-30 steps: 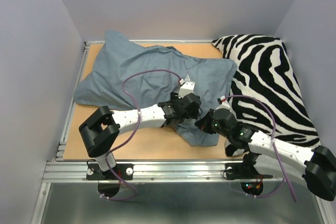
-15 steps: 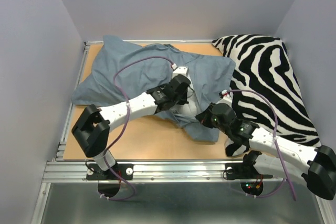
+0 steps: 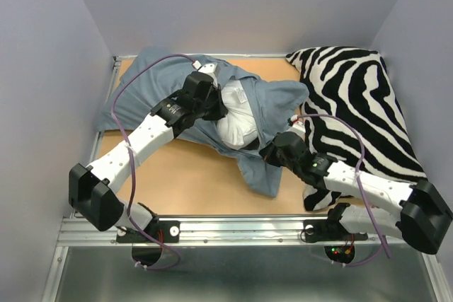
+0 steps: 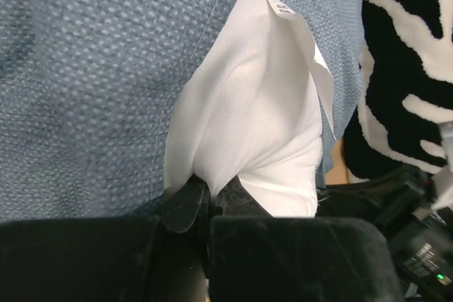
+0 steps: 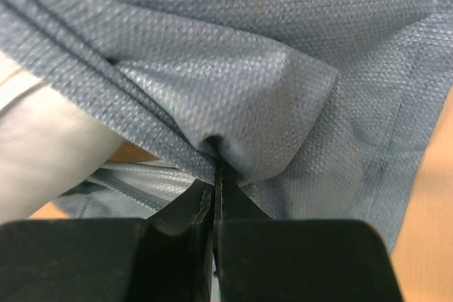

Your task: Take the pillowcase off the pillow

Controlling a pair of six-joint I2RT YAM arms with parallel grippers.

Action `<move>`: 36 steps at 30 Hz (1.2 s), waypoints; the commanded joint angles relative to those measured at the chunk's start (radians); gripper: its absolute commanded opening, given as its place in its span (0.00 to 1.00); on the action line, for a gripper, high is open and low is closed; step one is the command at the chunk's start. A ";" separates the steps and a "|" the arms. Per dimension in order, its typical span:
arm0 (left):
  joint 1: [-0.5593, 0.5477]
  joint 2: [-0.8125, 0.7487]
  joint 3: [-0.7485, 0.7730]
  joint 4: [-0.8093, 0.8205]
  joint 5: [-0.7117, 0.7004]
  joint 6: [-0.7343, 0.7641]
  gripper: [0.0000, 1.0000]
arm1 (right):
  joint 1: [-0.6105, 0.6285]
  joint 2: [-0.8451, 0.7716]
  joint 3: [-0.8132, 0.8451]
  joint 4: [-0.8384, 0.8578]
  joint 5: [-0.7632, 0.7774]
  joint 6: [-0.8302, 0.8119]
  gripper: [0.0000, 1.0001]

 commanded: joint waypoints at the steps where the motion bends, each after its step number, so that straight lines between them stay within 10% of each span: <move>1: 0.059 -0.101 0.130 0.113 -0.030 0.022 0.00 | 0.002 0.097 0.013 -0.158 0.042 -0.035 0.01; 12: 0.023 -0.369 -0.297 0.076 0.031 -0.091 0.00 | -0.118 0.229 0.230 -0.108 -0.125 -0.213 0.13; 22: 0.023 -0.348 -0.381 0.065 0.114 -0.079 0.00 | -0.092 0.032 0.371 -0.167 -0.266 -0.377 0.63; 36: 0.023 -0.326 -0.368 0.101 0.137 -0.093 0.00 | -0.059 0.288 0.522 -0.243 -0.139 -0.420 0.60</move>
